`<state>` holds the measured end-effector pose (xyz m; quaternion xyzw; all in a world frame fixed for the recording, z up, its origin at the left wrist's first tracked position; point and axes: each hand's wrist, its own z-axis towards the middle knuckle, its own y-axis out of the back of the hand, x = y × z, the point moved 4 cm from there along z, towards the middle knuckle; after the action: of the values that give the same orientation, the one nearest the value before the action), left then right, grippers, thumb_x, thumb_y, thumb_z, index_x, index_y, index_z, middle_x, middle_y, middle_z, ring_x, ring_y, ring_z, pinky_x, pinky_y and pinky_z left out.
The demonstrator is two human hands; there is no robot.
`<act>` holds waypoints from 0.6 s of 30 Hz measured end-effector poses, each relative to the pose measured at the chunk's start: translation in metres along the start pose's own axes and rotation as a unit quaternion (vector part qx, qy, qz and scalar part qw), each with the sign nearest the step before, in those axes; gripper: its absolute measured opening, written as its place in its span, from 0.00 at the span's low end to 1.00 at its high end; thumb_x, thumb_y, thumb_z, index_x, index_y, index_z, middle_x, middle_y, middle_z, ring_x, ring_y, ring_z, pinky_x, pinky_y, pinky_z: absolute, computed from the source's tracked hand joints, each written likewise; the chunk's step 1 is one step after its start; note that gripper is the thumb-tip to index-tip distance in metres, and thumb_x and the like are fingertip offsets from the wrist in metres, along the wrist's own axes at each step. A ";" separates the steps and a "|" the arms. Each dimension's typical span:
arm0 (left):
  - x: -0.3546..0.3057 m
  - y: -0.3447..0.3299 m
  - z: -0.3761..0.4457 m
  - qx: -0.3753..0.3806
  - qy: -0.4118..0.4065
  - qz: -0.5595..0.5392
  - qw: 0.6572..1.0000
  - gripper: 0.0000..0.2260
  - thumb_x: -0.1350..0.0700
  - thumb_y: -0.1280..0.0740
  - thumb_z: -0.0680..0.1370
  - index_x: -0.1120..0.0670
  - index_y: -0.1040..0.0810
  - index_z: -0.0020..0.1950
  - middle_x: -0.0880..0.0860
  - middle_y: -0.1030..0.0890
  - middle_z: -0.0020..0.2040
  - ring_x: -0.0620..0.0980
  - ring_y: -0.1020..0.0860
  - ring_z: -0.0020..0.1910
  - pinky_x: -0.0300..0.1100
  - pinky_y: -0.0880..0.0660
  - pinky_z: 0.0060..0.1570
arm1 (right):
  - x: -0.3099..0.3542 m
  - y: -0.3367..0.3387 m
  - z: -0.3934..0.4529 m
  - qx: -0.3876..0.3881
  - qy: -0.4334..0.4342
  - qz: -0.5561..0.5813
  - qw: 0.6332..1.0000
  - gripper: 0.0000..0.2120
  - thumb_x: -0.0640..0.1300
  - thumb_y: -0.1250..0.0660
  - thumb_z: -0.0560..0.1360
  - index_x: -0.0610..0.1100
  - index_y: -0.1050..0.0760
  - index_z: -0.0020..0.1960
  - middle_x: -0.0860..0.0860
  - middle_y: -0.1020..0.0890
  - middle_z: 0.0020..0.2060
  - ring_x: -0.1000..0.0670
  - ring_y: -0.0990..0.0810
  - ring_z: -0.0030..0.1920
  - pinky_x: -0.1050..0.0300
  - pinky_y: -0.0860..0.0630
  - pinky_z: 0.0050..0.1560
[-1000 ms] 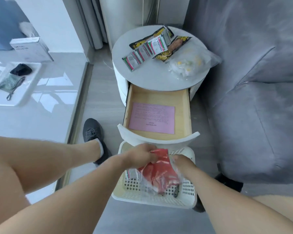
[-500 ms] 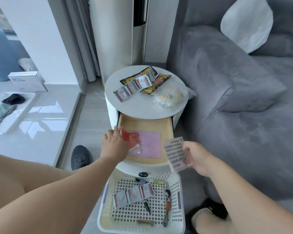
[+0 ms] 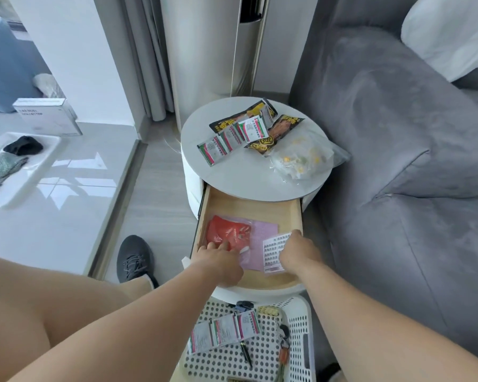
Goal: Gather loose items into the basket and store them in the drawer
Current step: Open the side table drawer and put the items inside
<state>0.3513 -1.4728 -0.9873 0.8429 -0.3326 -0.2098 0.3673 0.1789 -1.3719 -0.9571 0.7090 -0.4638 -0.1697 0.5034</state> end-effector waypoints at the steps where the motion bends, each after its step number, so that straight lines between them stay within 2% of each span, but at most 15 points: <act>1: -0.001 -0.002 0.002 0.009 0.011 -0.002 1.000 0.32 0.45 0.45 0.81 0.43 0.48 0.85 0.53 0.51 0.86 0.62 0.48 0.83 0.59 0.47 0.79 | 0.001 -0.002 -0.001 0.001 0.011 -0.041 0.999 0.19 0.37 0.37 0.79 0.40 0.30 0.69 0.43 0.22 0.65 0.39 0.19 0.61 0.49 0.21 0.55; 5: -0.003 -0.002 0.000 -0.030 0.047 0.006 0.998 0.29 0.47 0.45 0.79 0.46 0.39 0.82 0.55 0.40 0.82 0.62 0.38 0.78 0.56 0.40 0.75 | 0.019 -0.001 -0.008 -0.101 0.107 -0.208 0.967 0.20 0.40 0.33 0.76 0.44 0.28 0.67 0.46 0.28 0.62 0.43 0.26 0.62 0.50 0.24 0.47; 8: -0.003 -0.002 -0.002 -0.059 0.069 0.011 0.996 0.27 0.47 0.44 0.79 0.51 0.34 0.79 0.57 0.32 0.76 0.61 0.32 0.74 0.55 0.35 0.71 | 0.026 -0.006 -0.005 -0.126 0.160 -0.246 0.947 0.18 0.42 0.32 0.74 0.48 0.24 0.64 0.49 0.27 0.60 0.45 0.30 0.63 0.52 0.29 0.47; 11: -0.002 0.001 -0.004 -0.082 0.055 0.009 0.995 0.27 0.46 0.43 0.79 0.50 0.33 0.78 0.57 0.32 0.74 0.58 0.34 0.73 0.54 0.33 0.68 | 0.020 -0.018 0.005 -0.065 0.178 -0.208 0.960 0.27 0.42 0.31 0.74 0.51 0.27 0.72 0.50 0.28 0.68 0.45 0.32 0.68 0.47 0.29 0.63; 14: -0.003 0.000 -0.002 -0.052 -0.005 0.009 0.999 0.29 0.44 0.43 0.79 0.40 0.40 0.82 0.54 0.41 0.82 0.58 0.40 0.79 0.56 0.36 0.73 | 0.018 -0.035 0.008 0.013 0.199 -0.214 0.956 0.36 0.43 0.32 0.76 0.58 0.37 0.81 0.50 0.31 0.77 0.45 0.35 0.76 0.42 0.40 0.78; 16: -0.003 -0.002 -0.001 -0.007 -0.008 0.001 1.000 0.29 0.45 0.44 0.80 0.37 0.42 0.82 0.50 0.47 0.85 0.59 0.44 0.82 0.58 0.39 0.76 | 0.016 -0.037 0.008 0.019 0.201 -0.226 0.953 0.34 0.43 0.32 0.77 0.59 0.35 0.80 0.50 0.28 0.74 0.44 0.30 0.73 0.44 0.41 0.78; 18: -0.003 -0.003 0.000 -0.009 0.016 -0.009 1.000 0.28 0.47 0.44 0.80 0.41 0.37 0.81 0.50 0.42 0.83 0.59 0.40 0.80 0.57 0.37 0.74 | 0.010 -0.031 0.007 0.004 0.190 -0.227 0.955 0.26 0.44 0.31 0.78 0.56 0.30 0.75 0.48 0.25 0.66 0.42 0.26 0.65 0.49 0.33 0.69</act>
<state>0.3501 -1.4694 -0.9891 0.8455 -0.3174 -0.2026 0.3786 0.1942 -1.3826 -0.9846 0.8170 -0.1870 -0.1392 0.5275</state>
